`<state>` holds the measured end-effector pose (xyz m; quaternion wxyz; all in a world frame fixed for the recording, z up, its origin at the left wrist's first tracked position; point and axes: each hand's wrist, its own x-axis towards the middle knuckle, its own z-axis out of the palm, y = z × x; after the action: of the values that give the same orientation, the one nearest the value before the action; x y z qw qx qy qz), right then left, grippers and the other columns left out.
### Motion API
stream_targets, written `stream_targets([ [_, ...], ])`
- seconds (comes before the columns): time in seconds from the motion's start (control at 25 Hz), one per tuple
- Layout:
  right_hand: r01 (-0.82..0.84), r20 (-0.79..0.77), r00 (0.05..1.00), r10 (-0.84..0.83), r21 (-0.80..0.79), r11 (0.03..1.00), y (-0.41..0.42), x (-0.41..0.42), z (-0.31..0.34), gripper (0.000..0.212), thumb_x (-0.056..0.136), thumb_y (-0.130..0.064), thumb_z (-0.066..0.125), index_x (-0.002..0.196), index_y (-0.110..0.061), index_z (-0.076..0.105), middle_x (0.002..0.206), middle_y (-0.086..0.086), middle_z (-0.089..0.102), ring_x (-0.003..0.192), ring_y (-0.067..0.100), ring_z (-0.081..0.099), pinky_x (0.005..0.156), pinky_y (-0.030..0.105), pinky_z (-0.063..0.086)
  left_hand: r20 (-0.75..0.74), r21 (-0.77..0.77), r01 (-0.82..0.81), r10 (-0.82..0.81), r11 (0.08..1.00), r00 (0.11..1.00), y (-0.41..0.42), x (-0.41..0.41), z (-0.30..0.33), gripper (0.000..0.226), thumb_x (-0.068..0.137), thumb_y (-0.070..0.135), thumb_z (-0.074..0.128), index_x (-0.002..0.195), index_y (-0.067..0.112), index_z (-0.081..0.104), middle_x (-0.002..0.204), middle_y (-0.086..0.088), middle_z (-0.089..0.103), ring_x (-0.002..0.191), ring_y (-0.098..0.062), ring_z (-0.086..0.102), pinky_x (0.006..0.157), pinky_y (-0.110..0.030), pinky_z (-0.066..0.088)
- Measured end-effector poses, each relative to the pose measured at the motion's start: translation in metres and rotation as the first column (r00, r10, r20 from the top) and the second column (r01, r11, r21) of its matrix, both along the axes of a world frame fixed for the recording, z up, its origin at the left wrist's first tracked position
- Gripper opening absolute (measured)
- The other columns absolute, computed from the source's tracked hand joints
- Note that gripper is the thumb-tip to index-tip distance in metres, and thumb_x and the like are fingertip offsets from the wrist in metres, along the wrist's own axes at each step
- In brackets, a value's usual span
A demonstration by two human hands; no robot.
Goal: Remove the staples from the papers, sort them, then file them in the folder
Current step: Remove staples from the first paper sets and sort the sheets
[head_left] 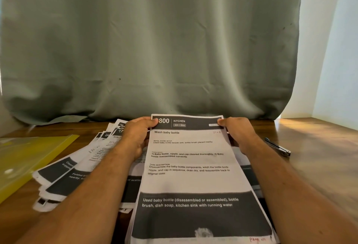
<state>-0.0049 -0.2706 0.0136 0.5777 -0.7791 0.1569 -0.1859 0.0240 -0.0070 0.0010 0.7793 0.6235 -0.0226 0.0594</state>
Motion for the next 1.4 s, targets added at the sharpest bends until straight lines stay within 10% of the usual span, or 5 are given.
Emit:
stream_targets([
  [0.16, -0.026, 0.142, 0.99, 0.025, 0.007, 1.0, -0.002, -0.006, -0.004, 0.006, 0.084, -0.023, 0.07, 0.084, -0.018, 0.067, 0.086, 0.004, 0.068, 0.07, 0.017, 0.063, 0.062, 0.033, 0.054, -0.004, -0.028, -0.015, 0.015, 0.999, 1.0, -0.005, 0.0, -0.003, 0.013, 0.089, 0.007, 0.07, 0.101, 0.003, 0.07, 0.094, -0.022, 0.075, 0.077, -0.033, 0.071, 0.082, -0.054, 0.06],
  [0.36, 0.035, 0.064, 0.998, -0.018, -0.264, 0.964, -0.003, -0.009, -0.007, 0.013, 0.088, -0.028, 0.068, 0.082, -0.016, 0.067, 0.08, 0.002, 0.068, 0.07, 0.017, 0.064, 0.069, 0.038, 0.059, 0.027, 0.047, -0.047, 0.046, 0.998, 0.999, -0.013, -0.004, -0.007, 0.001, 0.089, 0.007, 0.072, 0.089, 0.007, 0.071, 0.074, -0.011, 0.076, 0.063, -0.026, 0.071, 0.073, -0.041, 0.062],
  [0.6, 0.238, 0.038, 0.932, -0.36, -0.814, 0.529, -0.025, -0.017, -0.007, 0.017, 0.094, -0.027, 0.062, 0.105, -0.015, 0.065, 0.104, 0.009, 0.066, 0.096, 0.026, 0.059, 0.085, 0.041, 0.054, 0.096, 0.27, -0.137, 0.115, 0.953, 0.989, -0.015, 0.005, -0.016, 0.008, 0.087, 0.019, 0.077, 0.079, 0.017, 0.075, 0.082, -0.005, 0.077, 0.075, -0.024, 0.072, 0.086, -0.039, 0.059],
  [0.72, 0.167, -0.037, 0.885, -0.464, -0.905, 0.39, -0.042, -0.017, -0.012, 0.027, 0.094, -0.029, 0.061, 0.117, -0.015, 0.06, 0.123, 0.011, 0.06, 0.118, 0.031, 0.048, 0.097, 0.044, 0.045, 0.092, 0.357, -0.133, 0.106, 0.925, 0.99, -0.018, 0.007, -0.023, 0.006, 0.09, 0.02, 0.074, 0.084, 0.018, 0.074, 0.076, 0.001, 0.074, 0.068, -0.017, 0.069, 0.064, -0.027, 0.053],
  [1.4, 0.236, -0.089, 0.881, -0.464, -0.768, 0.595, -0.068, -0.018, -0.021, 0.027, 0.092, -0.024, 0.064, 0.116, -0.013, 0.058, 0.124, 0.013, 0.061, 0.119, 0.033, 0.051, 0.102, 0.047, 0.044, 0.098, 0.358, -0.149, 0.122, 0.922, 0.988, -0.018, 0.01, -0.029, 0.014, 0.088, 0.02, 0.076, 0.075, 0.021, 0.071, 0.055, 0.013, 0.069, 0.063, -0.016, 0.067, 0.069, -0.027, 0.053],
])
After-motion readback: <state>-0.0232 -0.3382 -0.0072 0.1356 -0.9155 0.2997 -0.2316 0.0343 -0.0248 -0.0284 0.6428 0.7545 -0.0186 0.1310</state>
